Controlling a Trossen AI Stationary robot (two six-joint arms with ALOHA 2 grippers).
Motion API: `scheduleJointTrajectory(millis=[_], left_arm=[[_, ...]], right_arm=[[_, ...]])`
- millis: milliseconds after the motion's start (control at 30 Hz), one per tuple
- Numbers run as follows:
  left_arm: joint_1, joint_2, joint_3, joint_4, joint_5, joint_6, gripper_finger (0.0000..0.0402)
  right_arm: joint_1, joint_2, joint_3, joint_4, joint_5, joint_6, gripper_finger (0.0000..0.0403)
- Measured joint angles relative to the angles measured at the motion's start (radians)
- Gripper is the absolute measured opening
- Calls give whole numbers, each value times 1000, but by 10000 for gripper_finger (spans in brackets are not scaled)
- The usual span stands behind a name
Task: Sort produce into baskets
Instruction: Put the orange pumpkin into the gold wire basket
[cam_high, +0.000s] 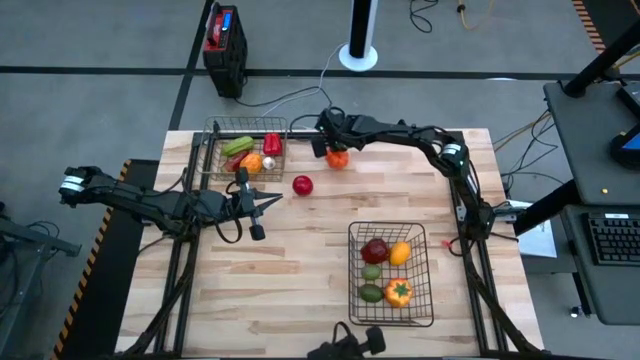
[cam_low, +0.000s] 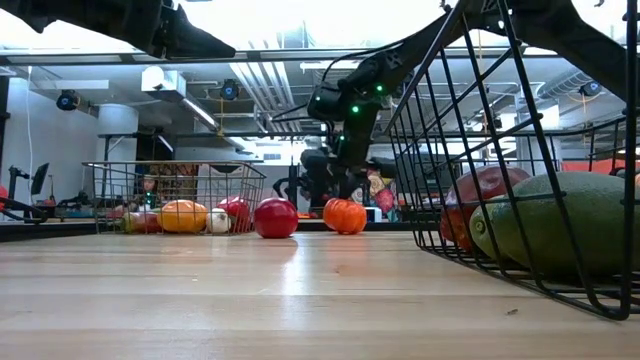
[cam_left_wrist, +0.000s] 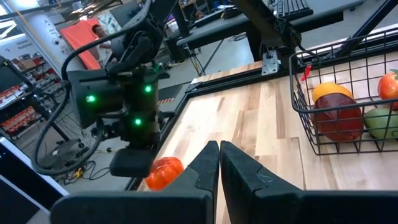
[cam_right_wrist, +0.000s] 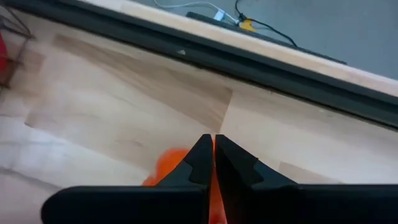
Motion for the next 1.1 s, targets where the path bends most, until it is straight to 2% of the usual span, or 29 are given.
scheduleJointTrajectory(millis=[233, 600, 833, 1000, 1100], left_arm=[[0, 0, 0, 0, 0, 0, 0], [0, 0, 0, 0, 0, -1, 0], [0, 0, 0, 0, 0, -11, 0], [0, 0, 0, -1, 0, -20, 0], [0, 0, -2, -1, 0, -26, 0]], right_arm=[[33, 1, 0, -54, -1, 4, 12], [151, 1, 0, -180, 4, 66, 12], [190, -35, 24, -222, 59, 65, 12], [181, -49, 34, -409, 175, 116, 12], [180, -49, 19, -488, 209, 159, 12]])
